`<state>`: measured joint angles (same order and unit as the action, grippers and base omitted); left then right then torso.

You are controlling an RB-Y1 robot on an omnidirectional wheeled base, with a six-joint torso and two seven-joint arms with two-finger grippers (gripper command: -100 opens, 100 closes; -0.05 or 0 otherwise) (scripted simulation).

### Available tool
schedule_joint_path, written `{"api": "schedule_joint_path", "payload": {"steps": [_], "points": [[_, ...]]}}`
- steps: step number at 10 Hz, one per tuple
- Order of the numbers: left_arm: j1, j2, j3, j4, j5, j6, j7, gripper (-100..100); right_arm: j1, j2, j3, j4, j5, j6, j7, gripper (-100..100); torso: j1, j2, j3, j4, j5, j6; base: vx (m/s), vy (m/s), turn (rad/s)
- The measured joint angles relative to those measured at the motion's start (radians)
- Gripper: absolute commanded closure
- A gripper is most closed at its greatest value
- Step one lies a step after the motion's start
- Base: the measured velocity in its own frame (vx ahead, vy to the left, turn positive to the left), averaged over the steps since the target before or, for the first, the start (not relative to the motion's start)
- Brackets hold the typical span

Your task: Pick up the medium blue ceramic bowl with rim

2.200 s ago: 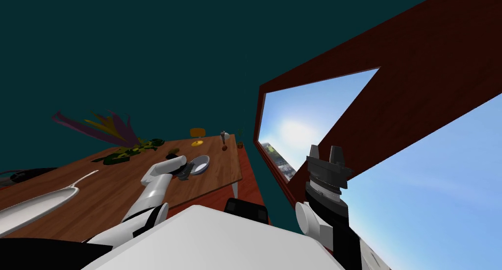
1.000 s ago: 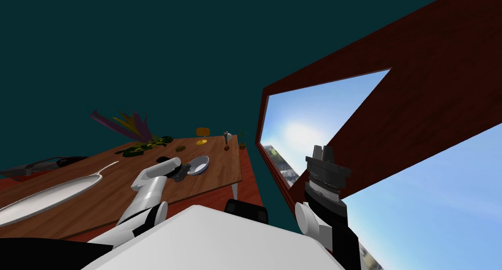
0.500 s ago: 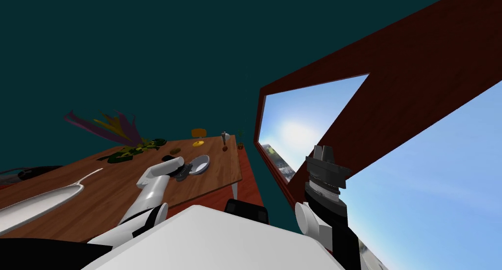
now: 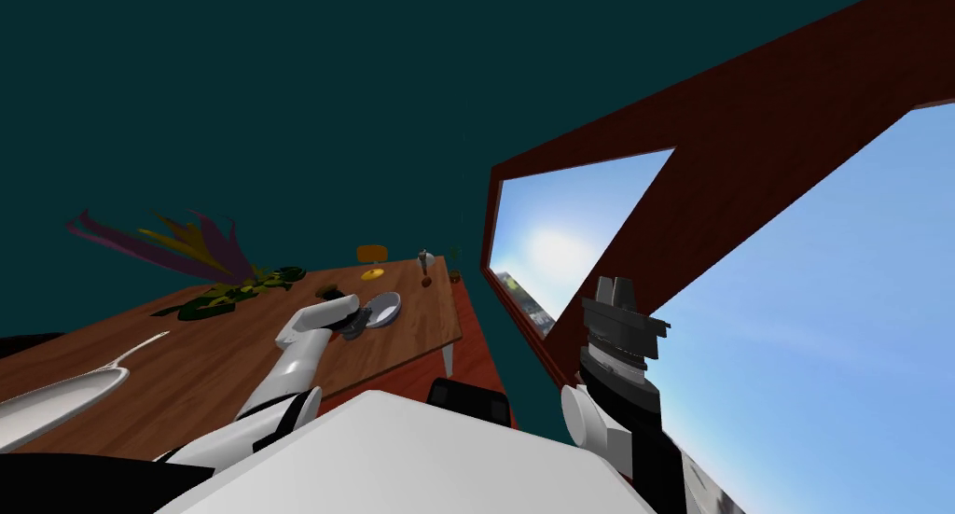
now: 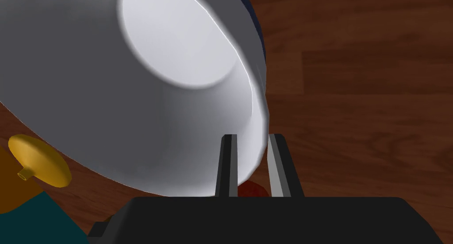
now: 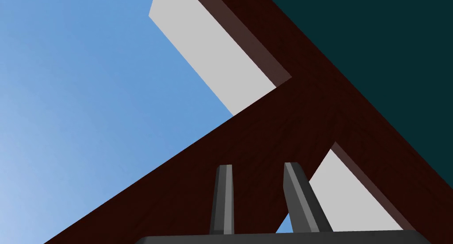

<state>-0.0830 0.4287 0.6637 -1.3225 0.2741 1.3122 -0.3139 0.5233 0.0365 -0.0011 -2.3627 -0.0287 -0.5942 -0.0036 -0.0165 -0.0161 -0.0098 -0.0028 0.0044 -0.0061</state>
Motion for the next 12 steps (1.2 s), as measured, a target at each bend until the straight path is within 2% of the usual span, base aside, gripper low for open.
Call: {"api": "schedule_joint_path", "payload": {"steps": [11, 12], "points": [[0.002, 0.011, -0.194, -0.1, -0.031, 0.054, 0.312, 100, 0.0, 0.0, 0.0, 0.0, 0.0, 0.0, 0.0, 0, -0.005, 0.002, 0.002, 0.002, -0.004, -0.002, -0.077, 0.047, -0.075], [0.002, 0.011, -0.196, -0.1, -0.031, 0.055, 0.319, 0, 0.0, 0.0, 0.0, 0.0, 0.0, 0.0, 0.0, 0, -0.006, -0.001, 0.001, 0.002, -0.004, -0.002, -0.006, 0.003, 0.003]]}}
